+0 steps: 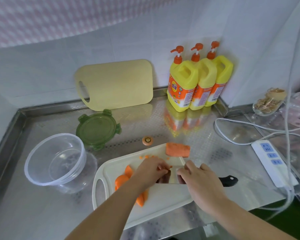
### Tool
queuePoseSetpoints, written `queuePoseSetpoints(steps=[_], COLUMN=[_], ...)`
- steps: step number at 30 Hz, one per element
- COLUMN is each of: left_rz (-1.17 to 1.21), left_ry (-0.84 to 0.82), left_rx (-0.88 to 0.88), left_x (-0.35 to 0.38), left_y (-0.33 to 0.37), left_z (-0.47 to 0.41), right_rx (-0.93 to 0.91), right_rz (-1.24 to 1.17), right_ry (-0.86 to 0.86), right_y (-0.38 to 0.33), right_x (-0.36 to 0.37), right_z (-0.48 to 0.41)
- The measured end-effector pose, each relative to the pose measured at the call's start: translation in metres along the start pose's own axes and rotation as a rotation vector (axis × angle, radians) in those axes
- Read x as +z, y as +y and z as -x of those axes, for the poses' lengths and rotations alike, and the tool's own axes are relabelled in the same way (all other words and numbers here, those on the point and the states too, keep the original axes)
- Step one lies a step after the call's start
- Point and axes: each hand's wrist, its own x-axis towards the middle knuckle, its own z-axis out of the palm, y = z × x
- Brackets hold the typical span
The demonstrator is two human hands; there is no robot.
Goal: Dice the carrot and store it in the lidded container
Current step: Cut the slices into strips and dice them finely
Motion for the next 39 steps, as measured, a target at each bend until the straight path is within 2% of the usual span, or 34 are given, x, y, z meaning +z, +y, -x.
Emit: queuePoseSetpoints(steps=[6,8,12,14,18,22,25,28,31,34,39], left_rz=[-0.008,0.055,-0.018,-0.087,-0.184,-0.056,-0.118,-0.142,-0.038,0.048,-0.094], left_ry=[0.122,0.165,-0.044,-0.066,0.049,0.112,0.056,0.101,0.157,0.128,0.19], left_rx=[-0.099,-0.057,0.072,0.041,-0.075,-0.031,-0.067,-0.15,-0.145,-0.159,-0.253], left_x=[0.003,0.0,0.005,0.009,0.003,-0.007,-0.006,-0.008,-0.011,-0.012,-0.009], left_y=[-0.008,-0.006,0.003,0.0,-0.014,-0.02,-0.022,-0.026,-0.027,-0.031,-0.04], left_z=[-0.018,-0.018,-0.015,-0.019,-0.021,-0.015,-0.012,-0.013,-0.011,-0.005,-0.004], right_rx=[-0.003,-0.009,-0.017,-0.017,-0.026,-0.037,-0.039,-0.036,-0.036,-0.019,-0.003], right_rz=[0.02,0.023,0.032,0.037,0.038,0.041,0.051,0.048,0.05,0.044,0.051], right_ry=[-0.027,-0.018,-0.043,-0.099,-0.051,-0.041,-0.051,-0.026,0.007,0.055,0.055], right_y=[0.006,0.006,0.003,0.002,0.007,0.01,0.011,0.011,0.011,0.012,0.015], right_x=[0.004,0.002,-0.004,-0.005,-0.003,-0.002,-0.003,-0.004,-0.006,-0.01,-0.012], right_z=[0.004,0.002,-0.001,-0.001,-0.002,-0.002,-0.003,-0.002,-0.003,-0.003,0.002])
